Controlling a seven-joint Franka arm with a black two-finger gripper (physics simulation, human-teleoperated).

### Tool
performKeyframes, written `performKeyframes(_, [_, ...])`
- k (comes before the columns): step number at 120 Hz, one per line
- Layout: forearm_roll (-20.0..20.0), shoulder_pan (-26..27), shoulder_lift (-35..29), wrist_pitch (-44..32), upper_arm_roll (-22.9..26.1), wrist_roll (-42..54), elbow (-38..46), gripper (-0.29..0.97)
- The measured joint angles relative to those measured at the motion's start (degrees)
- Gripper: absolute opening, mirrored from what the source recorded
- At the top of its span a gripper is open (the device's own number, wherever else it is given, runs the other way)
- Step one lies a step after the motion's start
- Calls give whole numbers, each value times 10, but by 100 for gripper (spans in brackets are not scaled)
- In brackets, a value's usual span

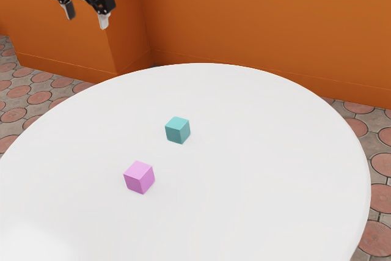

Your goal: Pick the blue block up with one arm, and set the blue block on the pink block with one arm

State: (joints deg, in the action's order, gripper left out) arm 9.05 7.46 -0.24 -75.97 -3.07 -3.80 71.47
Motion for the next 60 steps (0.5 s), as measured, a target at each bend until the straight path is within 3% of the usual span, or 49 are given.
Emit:
performKeyframes(22, [0, -24, 9, 7, 0, -4, 5, 68])
performKeyframes(42, [2, -54, 68, 0, 1, -16, 58, 68])
performKeyframes(60, [-1, -61, 91, -54, 0, -27, 130, 68])
